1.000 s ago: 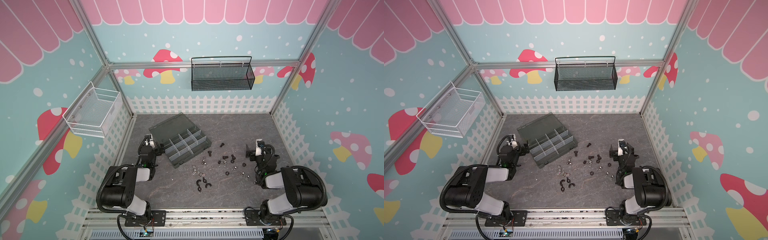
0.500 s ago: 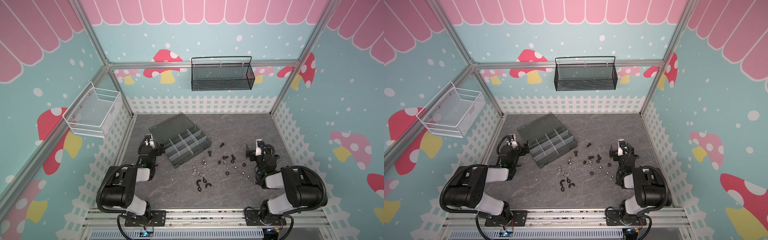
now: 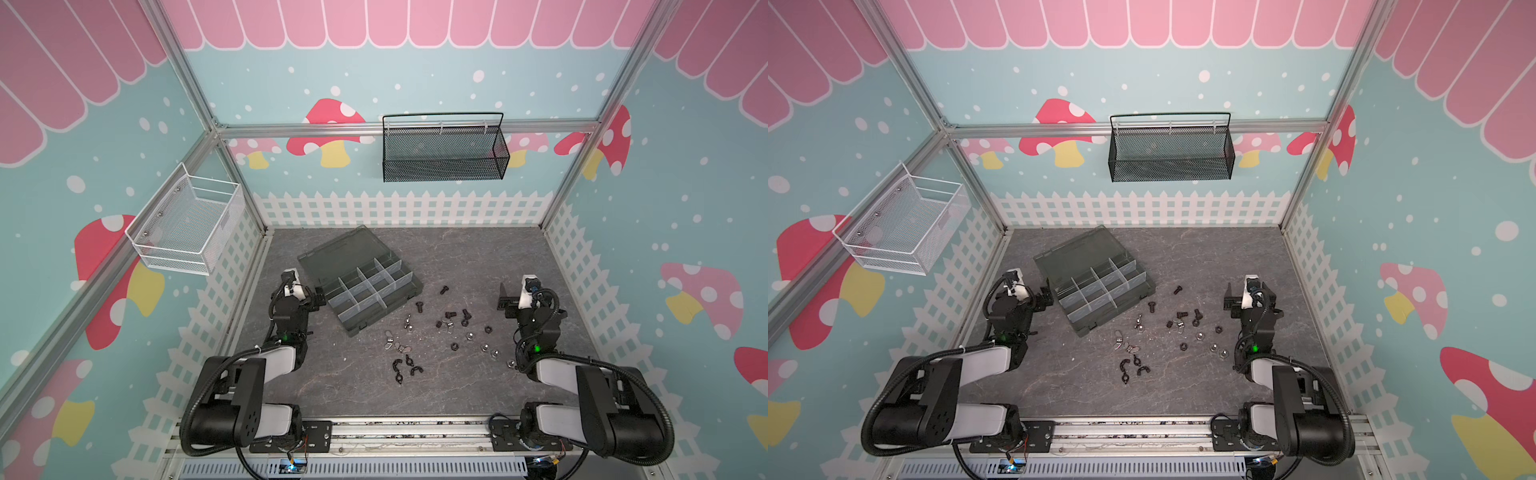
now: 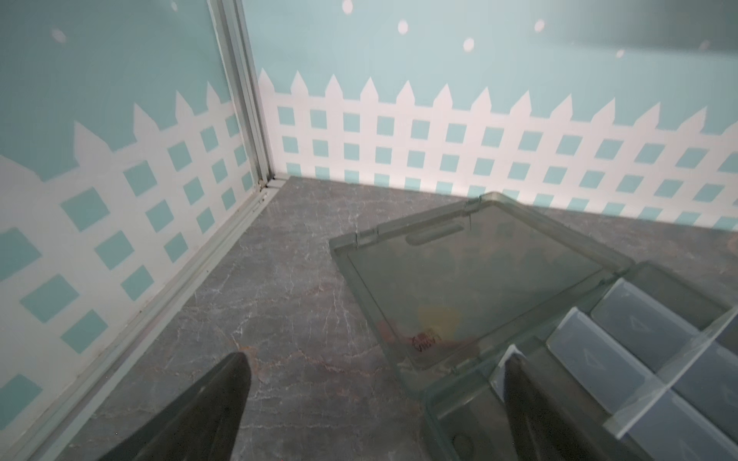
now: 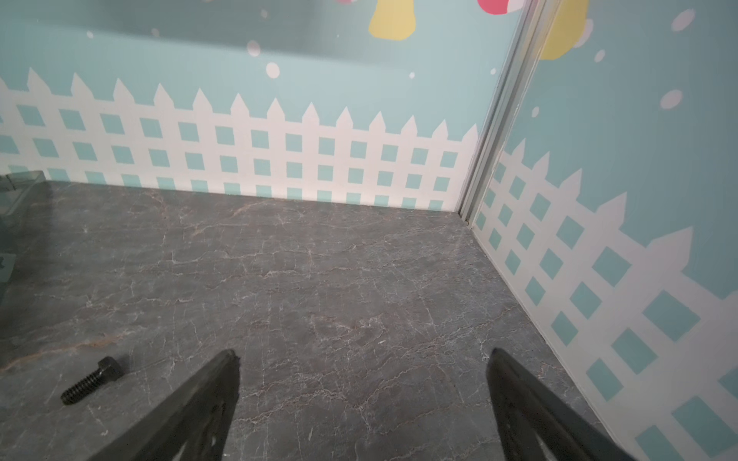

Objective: Sort the screws and nuts into containers
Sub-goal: Pick up the nut at the center of the table.

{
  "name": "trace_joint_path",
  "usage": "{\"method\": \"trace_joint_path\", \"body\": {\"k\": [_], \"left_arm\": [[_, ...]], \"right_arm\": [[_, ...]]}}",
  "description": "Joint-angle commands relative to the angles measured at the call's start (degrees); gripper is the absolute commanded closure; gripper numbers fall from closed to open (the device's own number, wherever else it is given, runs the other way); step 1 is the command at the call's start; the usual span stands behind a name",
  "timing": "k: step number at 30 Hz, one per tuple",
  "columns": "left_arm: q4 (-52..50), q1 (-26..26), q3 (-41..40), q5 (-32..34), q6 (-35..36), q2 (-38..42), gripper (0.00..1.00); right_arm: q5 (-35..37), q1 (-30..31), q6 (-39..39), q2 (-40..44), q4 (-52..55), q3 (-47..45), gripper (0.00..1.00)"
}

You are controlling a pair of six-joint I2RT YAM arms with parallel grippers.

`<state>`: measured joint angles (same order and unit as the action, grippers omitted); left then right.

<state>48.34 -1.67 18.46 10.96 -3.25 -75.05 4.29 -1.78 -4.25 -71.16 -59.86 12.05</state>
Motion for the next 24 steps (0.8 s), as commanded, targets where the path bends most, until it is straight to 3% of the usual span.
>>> {"method": "trace_joint_path", "body": {"k": [1,6,13,18,24], "left_arm": [[-6.4,-0.7,0.1,3.2,-2.0,5.4,0.00],[-22.4,-4.5,2.8,6.9,-7.3,15.9,0.00],[-44.4,-17.5,8.1,13.3,-16.5,26.6,0.00],[-56.5,-28.7,11.3,16.2,-24.8,26.3,0.00],[-61.7,-41.0,15.4,17.0,-36.0,17.6,0.00]], "right_arm": [[4.1,0.3,-4.7,4.9,9.7,1.5,0.03],[8.8,0.4,-9.9,11.7,27.0,5.9,0.03],[12.9,1.2,-17.9,18.7,45.1,9.4,0.03],[13.2,2.3,-19.7,19.4,56.3,13.3,0.03],[15.9,6.3,-22.2,13.5,68.9,20.6,0.03]]}}
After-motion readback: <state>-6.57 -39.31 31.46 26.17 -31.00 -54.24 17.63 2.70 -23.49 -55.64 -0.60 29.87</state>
